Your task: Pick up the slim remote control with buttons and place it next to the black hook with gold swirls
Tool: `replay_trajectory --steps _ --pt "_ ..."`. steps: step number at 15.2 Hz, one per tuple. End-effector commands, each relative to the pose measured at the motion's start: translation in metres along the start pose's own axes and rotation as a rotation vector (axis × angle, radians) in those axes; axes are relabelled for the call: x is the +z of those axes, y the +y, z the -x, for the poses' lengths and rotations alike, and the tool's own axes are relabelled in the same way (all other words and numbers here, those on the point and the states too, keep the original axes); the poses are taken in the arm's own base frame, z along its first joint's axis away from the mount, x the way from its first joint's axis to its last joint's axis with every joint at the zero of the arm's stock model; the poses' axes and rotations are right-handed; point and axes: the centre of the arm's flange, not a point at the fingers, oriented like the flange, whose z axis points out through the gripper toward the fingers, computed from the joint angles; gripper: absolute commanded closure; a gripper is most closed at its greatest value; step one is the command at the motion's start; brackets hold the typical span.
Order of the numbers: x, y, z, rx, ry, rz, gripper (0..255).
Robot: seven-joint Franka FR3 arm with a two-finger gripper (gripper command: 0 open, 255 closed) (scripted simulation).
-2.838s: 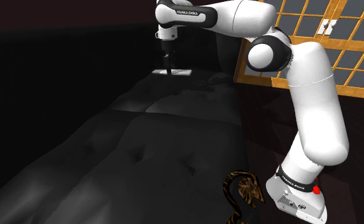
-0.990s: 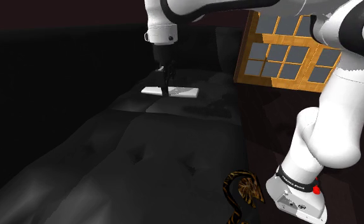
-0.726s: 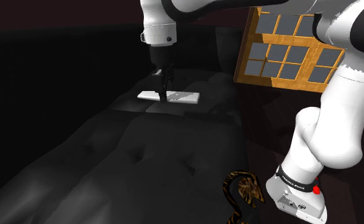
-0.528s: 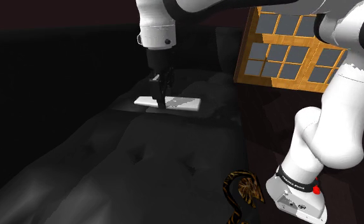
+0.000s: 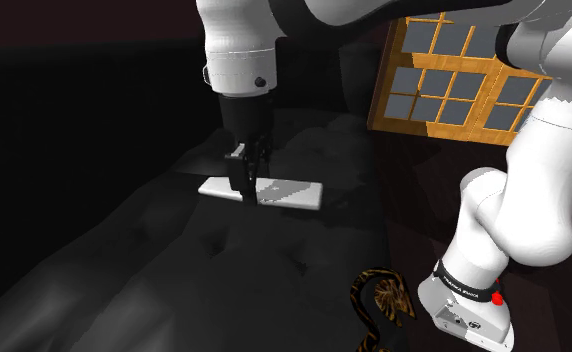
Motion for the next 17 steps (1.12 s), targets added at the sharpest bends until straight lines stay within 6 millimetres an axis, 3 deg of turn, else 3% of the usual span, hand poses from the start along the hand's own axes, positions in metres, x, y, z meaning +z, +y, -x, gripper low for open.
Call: replay_trajectory --steps 1,17 --pt "0.01 -0.003 0.0 0.001 0.0 0.0 255" --pt "0.09 -0.003 -0.008 0.001 0.0 0.0 255"
